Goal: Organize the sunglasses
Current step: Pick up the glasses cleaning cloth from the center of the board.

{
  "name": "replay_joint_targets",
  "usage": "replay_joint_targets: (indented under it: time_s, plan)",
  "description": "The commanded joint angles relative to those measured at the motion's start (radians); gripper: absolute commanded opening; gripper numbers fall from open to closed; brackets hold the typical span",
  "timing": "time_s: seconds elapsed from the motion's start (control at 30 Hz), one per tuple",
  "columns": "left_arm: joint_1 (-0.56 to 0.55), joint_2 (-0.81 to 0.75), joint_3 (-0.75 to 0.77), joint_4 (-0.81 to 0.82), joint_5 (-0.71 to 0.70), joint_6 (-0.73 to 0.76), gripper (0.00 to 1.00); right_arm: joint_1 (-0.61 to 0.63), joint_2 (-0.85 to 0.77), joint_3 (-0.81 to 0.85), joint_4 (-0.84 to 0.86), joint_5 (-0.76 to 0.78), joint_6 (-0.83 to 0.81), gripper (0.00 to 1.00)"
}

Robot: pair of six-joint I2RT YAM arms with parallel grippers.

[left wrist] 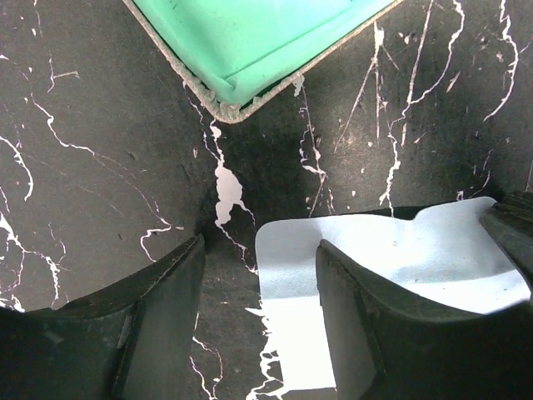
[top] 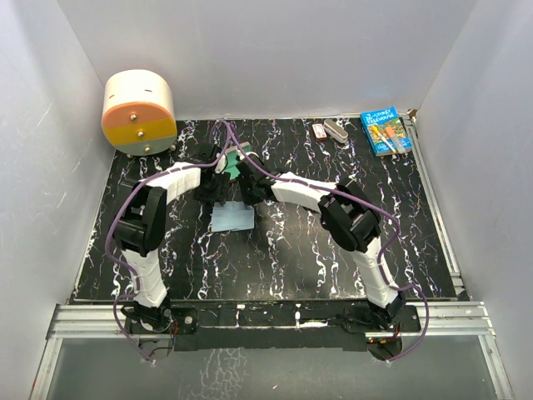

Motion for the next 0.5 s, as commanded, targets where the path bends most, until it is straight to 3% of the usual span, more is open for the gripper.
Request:
replay_joint_targets:
  time_s: [0.0,0.2,0.47]
  plan:
    - [-0.011,0.02,-0.013,-0.029,-0.011,-0.024,0.53,0.0,-0.022,-0.02,0.015,0.009,0.002,0.08]
    - [-0.03,-0.012,-0.082,0.003,0.007,-0.025,0.51,0.0,-0.018,-0.02,0.016,0.012,0.007,0.08]
    - [-0.05,0.03,-0.092,0.002,0.04,-0.022,0.37,-0.001,-0.015,-0.013,0.014,0.011,0.012,0.08]
